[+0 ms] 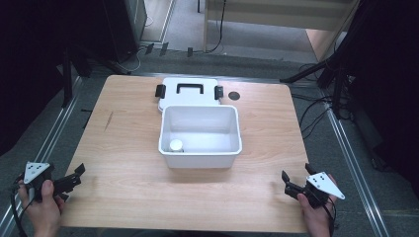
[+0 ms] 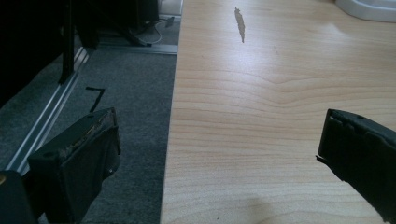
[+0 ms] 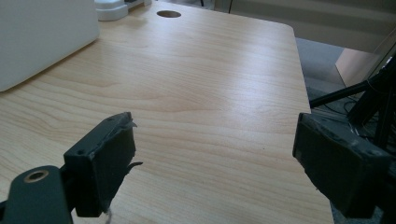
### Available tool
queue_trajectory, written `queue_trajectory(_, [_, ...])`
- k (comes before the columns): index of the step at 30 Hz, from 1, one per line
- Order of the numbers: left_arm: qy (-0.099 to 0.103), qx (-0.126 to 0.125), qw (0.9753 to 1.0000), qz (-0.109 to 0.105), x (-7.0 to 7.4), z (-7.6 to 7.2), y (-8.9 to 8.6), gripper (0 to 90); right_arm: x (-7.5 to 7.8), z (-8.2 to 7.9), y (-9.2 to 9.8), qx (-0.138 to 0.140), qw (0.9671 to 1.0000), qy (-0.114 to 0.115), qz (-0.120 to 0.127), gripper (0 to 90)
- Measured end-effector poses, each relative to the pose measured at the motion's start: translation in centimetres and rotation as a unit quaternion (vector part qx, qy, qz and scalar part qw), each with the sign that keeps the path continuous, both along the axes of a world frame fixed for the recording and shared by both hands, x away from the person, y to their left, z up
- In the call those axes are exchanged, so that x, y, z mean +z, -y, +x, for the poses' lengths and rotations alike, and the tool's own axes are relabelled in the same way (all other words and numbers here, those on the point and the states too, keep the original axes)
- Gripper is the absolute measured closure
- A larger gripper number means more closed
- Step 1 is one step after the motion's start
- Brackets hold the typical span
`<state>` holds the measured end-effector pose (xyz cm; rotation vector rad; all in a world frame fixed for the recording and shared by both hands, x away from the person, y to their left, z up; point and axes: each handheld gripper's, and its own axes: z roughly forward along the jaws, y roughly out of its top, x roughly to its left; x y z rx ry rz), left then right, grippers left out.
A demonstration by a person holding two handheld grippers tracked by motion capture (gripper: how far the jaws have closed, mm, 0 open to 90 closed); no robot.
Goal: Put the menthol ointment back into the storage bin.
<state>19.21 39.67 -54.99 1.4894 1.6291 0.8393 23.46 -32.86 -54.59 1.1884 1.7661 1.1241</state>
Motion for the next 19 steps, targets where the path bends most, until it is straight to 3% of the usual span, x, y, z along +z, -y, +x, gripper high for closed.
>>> queue_trajectory(3, [0.004,-0.005,1.0000,0.003,-0.16,0.03,0.20,0.0,0.00,0.00,-0.02,0.000,1.0000,0.000,0.000,13.2])
queue_trajectory(7, [-0.011,-0.003,0.9997,0.023,-0.24,0.46,0.64,0.0,-0.01,-0.04,-0.04,0.000,1.0000,0.001,-0.001,13.2])
queue_trajectory(19, [-0.009,-0.004,0.9997,0.021,-0.25,0.44,0.73,0.0,-0.02,0.00,-0.14,0.001,0.9999,-0.006,-0.008,13.1])
